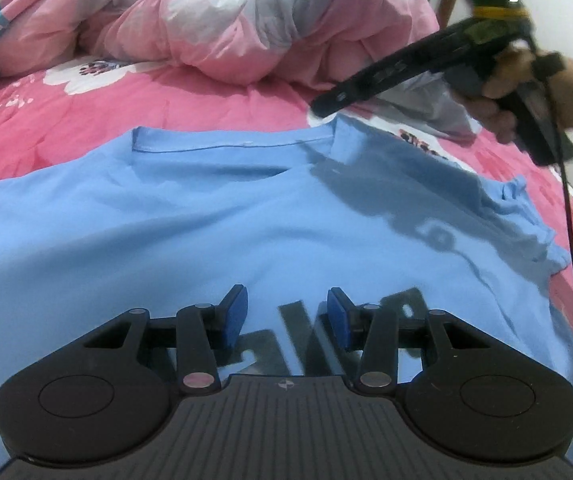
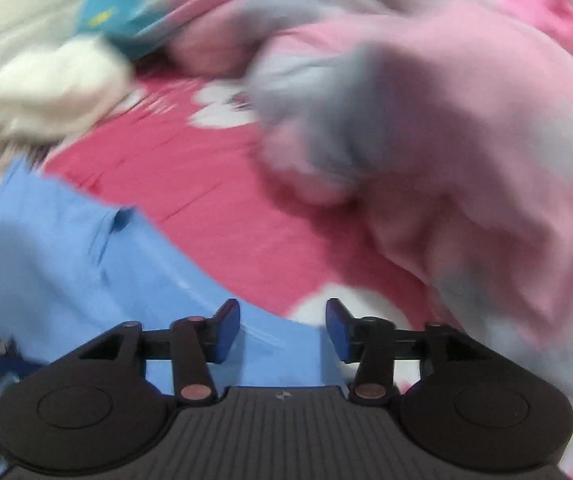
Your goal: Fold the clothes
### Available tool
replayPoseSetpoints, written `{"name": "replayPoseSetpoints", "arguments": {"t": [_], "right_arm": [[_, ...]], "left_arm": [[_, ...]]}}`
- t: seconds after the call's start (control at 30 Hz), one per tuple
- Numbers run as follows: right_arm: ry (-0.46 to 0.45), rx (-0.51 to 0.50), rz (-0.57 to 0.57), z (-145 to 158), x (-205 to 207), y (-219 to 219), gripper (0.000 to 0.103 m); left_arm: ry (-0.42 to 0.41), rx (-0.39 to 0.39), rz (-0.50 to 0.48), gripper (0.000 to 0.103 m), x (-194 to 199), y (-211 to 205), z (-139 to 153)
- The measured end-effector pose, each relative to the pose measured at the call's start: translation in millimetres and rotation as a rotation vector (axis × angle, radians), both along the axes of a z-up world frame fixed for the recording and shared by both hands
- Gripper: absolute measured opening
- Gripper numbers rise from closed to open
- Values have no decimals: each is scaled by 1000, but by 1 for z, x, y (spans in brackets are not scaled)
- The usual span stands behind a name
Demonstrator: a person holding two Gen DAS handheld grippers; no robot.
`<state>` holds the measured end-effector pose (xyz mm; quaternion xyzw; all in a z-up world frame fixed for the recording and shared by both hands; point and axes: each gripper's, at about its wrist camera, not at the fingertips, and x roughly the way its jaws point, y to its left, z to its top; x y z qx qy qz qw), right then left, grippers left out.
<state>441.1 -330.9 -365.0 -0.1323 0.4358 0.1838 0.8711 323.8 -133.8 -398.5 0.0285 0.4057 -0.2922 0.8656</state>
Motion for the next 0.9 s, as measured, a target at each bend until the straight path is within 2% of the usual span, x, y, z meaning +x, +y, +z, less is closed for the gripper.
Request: {"name": "replayPoseSetpoints", "arguments": {"t": [0.1, 0.2, 0.23, 0.3, 0.33, 0.43, 0.53, 0.7, 0.8, 0.9], "right_arm": [[67, -79, 133, -18, 15, 25, 50], [123, -125, 208, -29, 26, 29, 49], [147, -124, 217, -29, 29, 28, 45], [189, -116, 221, -24, 33, 27, 20], [197, -125, 227, -20, 32, 28, 3], [124, -185, 239, -9, 25, 36, 1], [5, -212, 158, -5, 24, 39, 1], [-34, -208, 41, -33, 29, 37, 4], [-58, -138, -46, -34, 30, 31, 7], [-133, -31, -164, -14, 24, 17, 13]], "left_arm": [[-1, -4, 2, 44, 0, 6, 1], [-2, -7, 6, 44, 0, 11, 0], [-4, -6, 7, 44, 1, 12, 0], [-6, -5, 9, 44, 1, 15, -1], [-8, -5, 9, 44, 1, 16, -1], [-12, -3, 12, 44, 2, 19, -2], [-16, -1, 14, 44, 3, 22, -2], [-31, 16, -3, 44, 1, 23, -5], [-43, 25, -13, 44, -1, 23, -4], [-38, 15, -4, 44, 0, 27, -2]]}}
